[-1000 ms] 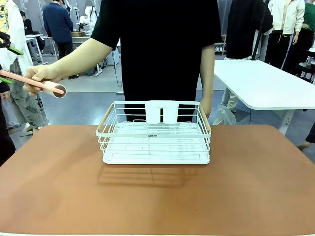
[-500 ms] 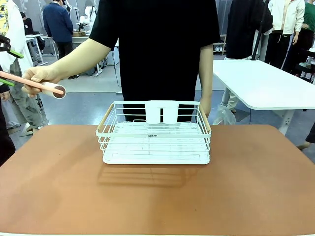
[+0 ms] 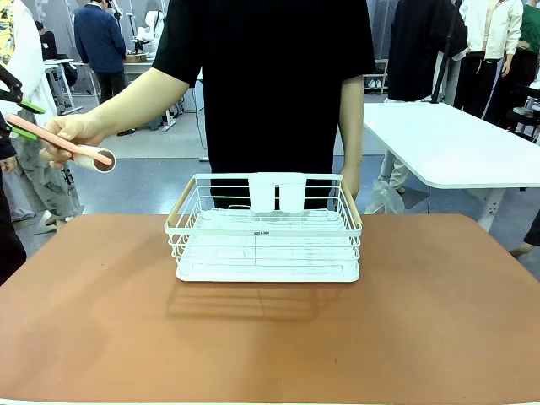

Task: Clean the table.
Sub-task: Pick up the Lint Roller when the human hands it over.

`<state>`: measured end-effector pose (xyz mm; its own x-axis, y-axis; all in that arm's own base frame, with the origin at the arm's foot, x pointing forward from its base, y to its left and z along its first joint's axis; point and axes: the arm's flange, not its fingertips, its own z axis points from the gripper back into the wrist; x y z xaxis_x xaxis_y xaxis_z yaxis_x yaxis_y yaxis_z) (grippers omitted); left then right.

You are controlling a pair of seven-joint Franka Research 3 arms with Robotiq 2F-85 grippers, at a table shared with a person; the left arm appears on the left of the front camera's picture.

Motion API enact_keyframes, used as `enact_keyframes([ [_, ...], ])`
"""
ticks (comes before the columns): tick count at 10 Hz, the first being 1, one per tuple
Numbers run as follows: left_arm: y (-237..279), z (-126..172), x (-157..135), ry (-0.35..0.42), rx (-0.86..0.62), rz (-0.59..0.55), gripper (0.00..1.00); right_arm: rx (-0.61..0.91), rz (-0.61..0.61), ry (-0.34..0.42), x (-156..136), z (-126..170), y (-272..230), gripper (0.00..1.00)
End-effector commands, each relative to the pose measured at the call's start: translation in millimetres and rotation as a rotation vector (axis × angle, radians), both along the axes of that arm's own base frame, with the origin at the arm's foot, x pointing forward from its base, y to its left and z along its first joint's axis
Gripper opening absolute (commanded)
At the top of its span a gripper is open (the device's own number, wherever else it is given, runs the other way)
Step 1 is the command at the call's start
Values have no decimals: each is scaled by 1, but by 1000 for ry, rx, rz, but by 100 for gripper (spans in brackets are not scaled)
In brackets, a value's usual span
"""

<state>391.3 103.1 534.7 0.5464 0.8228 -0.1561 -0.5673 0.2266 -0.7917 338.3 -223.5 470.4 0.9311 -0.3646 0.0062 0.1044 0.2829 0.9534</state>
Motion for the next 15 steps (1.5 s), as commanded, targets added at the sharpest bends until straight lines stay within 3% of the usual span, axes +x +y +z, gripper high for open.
enact_keyframes([
  [1, 0, -2, 1, -26, 0, -19, 0, 8, 3, -12, -1, 2, 1, 100],
  [15, -4, 0, 1, -8, 11, -18, 0, 8, 3, -12, -1, 2, 1, 100],
])
